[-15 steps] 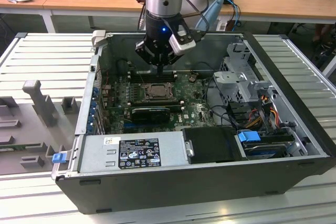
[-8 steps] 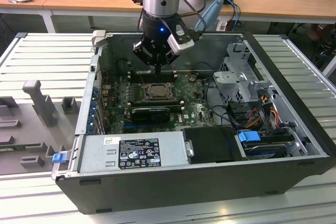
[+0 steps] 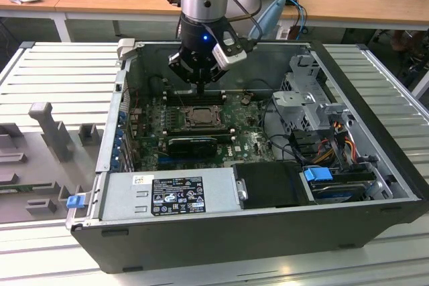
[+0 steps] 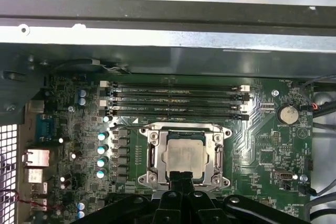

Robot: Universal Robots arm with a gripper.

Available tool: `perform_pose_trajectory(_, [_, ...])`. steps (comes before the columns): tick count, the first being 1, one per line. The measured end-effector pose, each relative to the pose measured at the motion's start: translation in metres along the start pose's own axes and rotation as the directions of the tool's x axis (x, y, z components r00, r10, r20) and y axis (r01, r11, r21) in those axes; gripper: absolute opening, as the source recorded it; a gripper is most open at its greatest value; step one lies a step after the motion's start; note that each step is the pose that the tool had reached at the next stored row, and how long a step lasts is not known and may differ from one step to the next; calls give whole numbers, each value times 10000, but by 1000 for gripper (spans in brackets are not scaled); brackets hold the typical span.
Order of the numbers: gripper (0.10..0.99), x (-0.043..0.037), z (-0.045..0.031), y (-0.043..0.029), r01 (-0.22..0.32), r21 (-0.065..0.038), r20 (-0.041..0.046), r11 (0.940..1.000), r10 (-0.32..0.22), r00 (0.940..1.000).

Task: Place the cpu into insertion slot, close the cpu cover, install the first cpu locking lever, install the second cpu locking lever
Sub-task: 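Install the first cpu locking lever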

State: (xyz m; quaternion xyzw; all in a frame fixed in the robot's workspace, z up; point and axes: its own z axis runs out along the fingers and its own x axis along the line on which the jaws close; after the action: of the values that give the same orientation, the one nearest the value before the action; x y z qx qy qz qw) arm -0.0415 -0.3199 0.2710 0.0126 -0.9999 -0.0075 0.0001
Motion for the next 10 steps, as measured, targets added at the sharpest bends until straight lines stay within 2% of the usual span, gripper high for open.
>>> perform_pose_trajectory(10, [106, 45, 0, 0, 60, -36, 3, 10000, -60, 10000])
